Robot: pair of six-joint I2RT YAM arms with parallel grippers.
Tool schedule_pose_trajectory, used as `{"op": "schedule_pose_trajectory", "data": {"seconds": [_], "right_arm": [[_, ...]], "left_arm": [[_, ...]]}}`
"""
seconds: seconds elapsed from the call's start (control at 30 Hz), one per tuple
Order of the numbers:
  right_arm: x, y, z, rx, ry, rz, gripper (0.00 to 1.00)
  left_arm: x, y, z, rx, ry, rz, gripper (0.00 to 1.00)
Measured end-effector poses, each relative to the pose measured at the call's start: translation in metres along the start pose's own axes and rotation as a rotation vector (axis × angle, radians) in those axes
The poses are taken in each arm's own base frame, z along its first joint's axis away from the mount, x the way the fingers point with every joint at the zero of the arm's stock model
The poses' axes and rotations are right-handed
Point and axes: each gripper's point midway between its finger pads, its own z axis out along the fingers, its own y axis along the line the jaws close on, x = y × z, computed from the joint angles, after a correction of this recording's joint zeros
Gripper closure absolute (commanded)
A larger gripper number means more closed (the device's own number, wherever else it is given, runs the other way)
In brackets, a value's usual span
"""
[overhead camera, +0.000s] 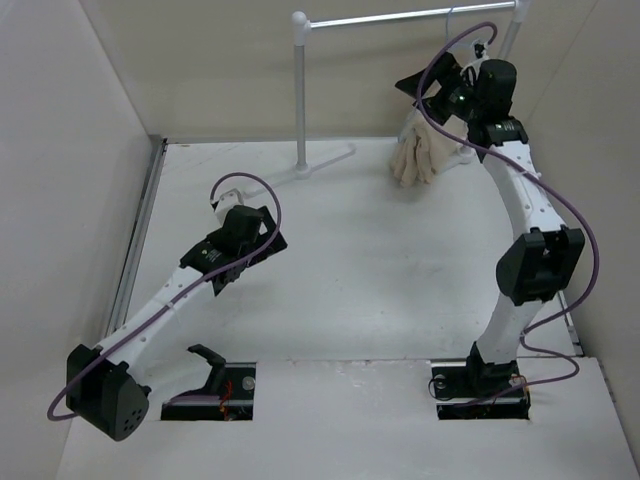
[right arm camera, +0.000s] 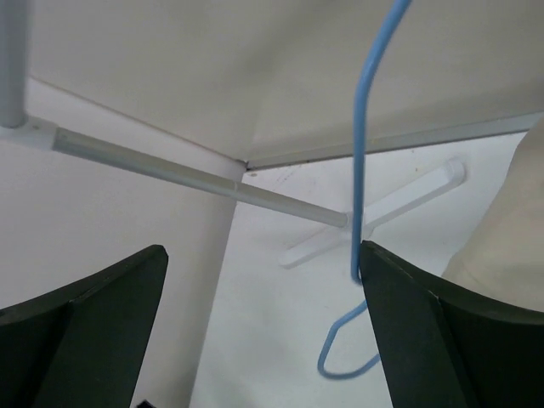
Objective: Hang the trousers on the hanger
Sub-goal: Place the hanger at the clothesline, then reset both arms
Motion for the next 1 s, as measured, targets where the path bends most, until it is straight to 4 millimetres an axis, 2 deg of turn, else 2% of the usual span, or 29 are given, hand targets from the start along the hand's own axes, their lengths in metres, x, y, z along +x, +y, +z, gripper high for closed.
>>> {"op": "schedule_pose_trajectory", "data": {"seconds": [0.1, 0.27, 0.4, 0.47, 0.53, 0.7, 0.77, 0.87, 1.0], "right_arm": [[-0.011, 0.016, -0.026, -0.001, -0.045, -0.037, 0.00], [-0.026, 0.042, -0.087, 0.019, -0.149, -0.102, 0.00], [-0.016, 0.047, -0.142, 0.063, -0.232, -0.145, 0.00], [-0.001, 0.035, -0.162, 0.105, -0.251, -0.149, 0.00], [0.022, 0.011, -0.177, 0.166, -0.248, -0.143, 0.00], [0.095, -0.070, -0.189, 0.351, -0.121, -0.083, 0.00], [0.115, -0.092, -0.192, 0.406, -0.067, -0.061, 0.00], [0.120, -0.100, -0.194, 0.435, -0.047, -0.054, 0.00], [0.100, -0.083, -0.195, 0.417, -0.094, -0.077, 0.00]], "left_arm": [[-0.004, -0.006, 0.002, -0.002, 0.005, 0.002, 0.00], [-0.019, -0.020, 0.001, 0.018, -0.013, -0.006, 0.00], [-0.027, -0.033, 0.003, 0.030, -0.013, -0.004, 0.00], [-0.024, -0.038, 0.007, 0.032, -0.001, 0.005, 0.00], [-0.017, -0.041, 0.011, 0.032, 0.021, 0.019, 0.00], [-0.002, -0.045, 0.019, 0.031, 0.070, 0.045, 0.00], [0.000, -0.045, 0.021, 0.034, 0.081, 0.044, 0.00], [-0.001, -0.048, 0.023, 0.043, 0.094, 0.042, 0.00], [-0.009, -0.057, 0.021, 0.067, 0.083, 0.039, 0.00]]}}
